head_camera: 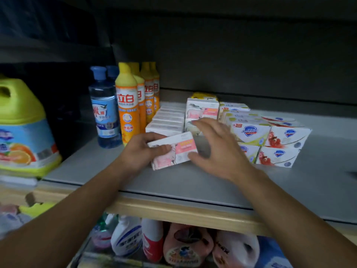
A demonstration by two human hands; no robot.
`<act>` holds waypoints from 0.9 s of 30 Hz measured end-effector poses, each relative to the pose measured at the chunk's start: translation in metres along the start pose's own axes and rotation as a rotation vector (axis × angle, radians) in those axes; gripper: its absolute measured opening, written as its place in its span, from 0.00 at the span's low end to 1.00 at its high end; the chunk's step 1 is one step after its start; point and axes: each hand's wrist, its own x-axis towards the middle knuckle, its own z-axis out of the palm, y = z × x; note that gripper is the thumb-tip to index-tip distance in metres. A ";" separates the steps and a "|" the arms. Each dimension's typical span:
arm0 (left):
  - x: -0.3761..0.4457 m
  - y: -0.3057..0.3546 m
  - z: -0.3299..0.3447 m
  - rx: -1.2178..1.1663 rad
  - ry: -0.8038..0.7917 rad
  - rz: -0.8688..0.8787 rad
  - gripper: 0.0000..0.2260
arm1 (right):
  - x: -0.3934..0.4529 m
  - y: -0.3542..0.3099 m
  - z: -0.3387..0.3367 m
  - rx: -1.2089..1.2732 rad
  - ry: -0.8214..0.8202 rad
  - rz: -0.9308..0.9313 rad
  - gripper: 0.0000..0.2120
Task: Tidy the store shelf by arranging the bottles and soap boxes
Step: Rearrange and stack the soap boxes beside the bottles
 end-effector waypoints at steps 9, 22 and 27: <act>-0.001 -0.006 -0.012 -0.407 -0.111 -0.147 0.09 | -0.009 -0.019 0.041 0.741 -0.090 0.301 0.31; -0.004 -0.009 -0.005 -0.041 -0.032 -0.059 0.28 | 0.000 -0.015 0.044 0.837 -0.083 0.737 0.28; -0.005 -0.009 -0.011 -0.289 -0.082 -0.057 0.25 | -0.006 -0.010 0.042 1.005 0.057 0.544 0.14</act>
